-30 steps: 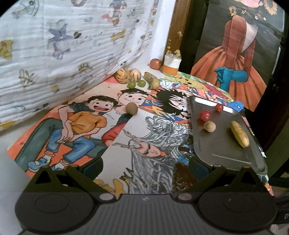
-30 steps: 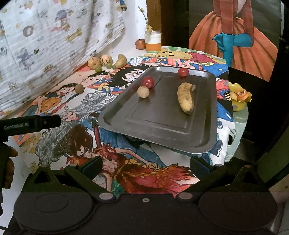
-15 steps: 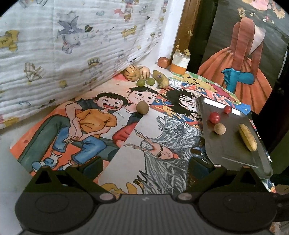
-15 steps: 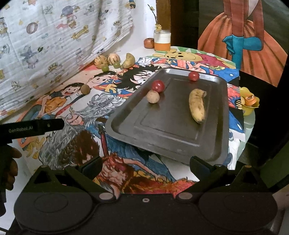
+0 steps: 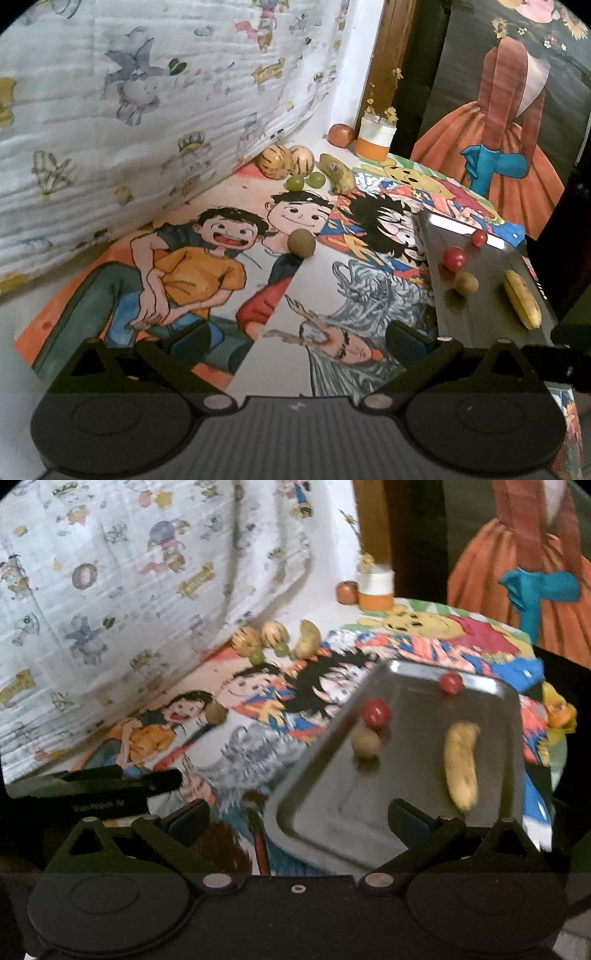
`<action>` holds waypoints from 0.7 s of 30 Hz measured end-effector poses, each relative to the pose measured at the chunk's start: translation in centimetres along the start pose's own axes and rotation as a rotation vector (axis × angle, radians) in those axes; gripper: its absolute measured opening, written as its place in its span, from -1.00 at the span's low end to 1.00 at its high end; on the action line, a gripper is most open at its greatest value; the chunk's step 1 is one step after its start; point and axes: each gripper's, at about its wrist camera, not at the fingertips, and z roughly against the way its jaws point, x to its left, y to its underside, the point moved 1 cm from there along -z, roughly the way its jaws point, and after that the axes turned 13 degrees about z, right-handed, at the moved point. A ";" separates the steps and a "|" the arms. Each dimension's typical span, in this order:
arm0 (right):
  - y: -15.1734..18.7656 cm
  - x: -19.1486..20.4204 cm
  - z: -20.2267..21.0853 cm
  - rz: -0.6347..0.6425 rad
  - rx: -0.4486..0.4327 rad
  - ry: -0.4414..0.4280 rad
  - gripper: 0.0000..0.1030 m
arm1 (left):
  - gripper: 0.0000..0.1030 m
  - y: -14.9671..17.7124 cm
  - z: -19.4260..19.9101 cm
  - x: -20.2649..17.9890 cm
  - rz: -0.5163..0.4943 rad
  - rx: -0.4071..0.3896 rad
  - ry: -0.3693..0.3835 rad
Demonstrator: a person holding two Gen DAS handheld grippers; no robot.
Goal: Organize fruits
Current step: 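Move the right gripper to the yellow banana while the left gripper approaches a brown round fruit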
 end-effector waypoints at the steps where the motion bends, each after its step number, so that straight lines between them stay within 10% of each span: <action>1: -0.9 -0.2 -0.2 0.006 -0.005 -0.012 0.99 | 0.99 -0.1 -0.2 -0.1 0.001 -0.002 -0.004; 14: -15.4 -4.7 -6.5 -0.019 -0.005 -0.212 0.99 | 0.99 -3.3 -4.6 -1.5 0.087 -0.027 -0.079; 21: -19.2 -6.5 -15.1 0.060 0.035 -0.177 0.89 | 0.88 -4.5 -7.6 -1.4 0.150 0.012 -0.099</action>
